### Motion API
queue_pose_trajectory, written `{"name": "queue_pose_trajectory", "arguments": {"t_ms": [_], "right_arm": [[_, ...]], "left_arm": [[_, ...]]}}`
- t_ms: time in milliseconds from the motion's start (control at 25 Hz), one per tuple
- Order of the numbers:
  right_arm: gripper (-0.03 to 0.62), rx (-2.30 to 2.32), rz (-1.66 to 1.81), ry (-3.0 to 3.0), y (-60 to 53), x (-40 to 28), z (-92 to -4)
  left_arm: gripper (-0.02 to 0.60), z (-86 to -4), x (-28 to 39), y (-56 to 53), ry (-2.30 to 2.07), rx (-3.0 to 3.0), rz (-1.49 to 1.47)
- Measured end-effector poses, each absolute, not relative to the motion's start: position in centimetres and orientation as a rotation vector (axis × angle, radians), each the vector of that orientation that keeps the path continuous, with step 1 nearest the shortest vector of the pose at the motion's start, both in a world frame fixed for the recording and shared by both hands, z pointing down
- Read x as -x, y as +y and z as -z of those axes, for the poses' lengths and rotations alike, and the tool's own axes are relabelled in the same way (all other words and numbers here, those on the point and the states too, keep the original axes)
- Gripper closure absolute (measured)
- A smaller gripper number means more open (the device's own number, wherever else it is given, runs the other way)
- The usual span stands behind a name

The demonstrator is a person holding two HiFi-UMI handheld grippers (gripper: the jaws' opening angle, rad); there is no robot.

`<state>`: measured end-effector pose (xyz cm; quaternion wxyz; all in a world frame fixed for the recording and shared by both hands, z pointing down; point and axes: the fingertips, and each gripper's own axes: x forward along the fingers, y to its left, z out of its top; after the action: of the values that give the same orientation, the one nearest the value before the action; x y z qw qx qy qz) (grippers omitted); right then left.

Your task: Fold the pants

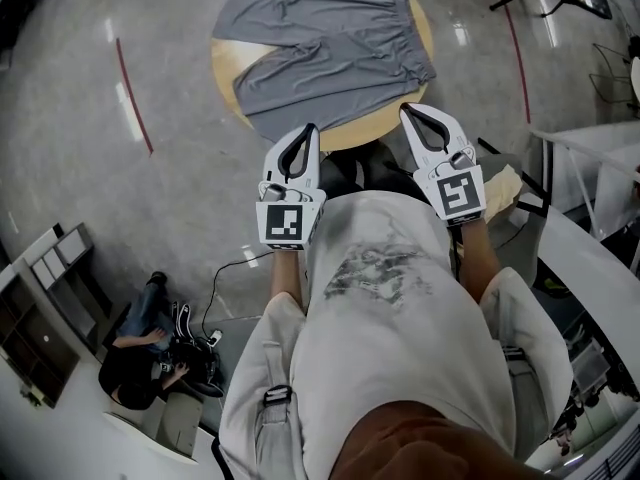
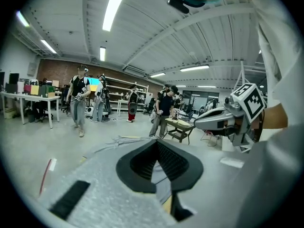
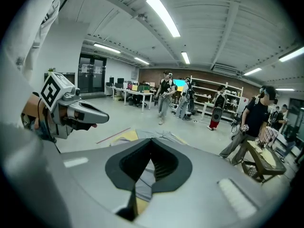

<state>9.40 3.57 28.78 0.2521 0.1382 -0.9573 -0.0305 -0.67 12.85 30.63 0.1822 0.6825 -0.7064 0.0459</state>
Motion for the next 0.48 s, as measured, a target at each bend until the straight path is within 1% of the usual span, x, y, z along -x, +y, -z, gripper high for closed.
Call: {"name": "queue_pose_trajectory", "arguments": {"t_ms": [480], "right_arm": [[0.585,-0.216,0.129,-2.549,0.9,-8.0,-33.8]], "left_arm": [[0.574,-35.8,1.5,11.4,-2.013,-1.808,-0.262]]}}
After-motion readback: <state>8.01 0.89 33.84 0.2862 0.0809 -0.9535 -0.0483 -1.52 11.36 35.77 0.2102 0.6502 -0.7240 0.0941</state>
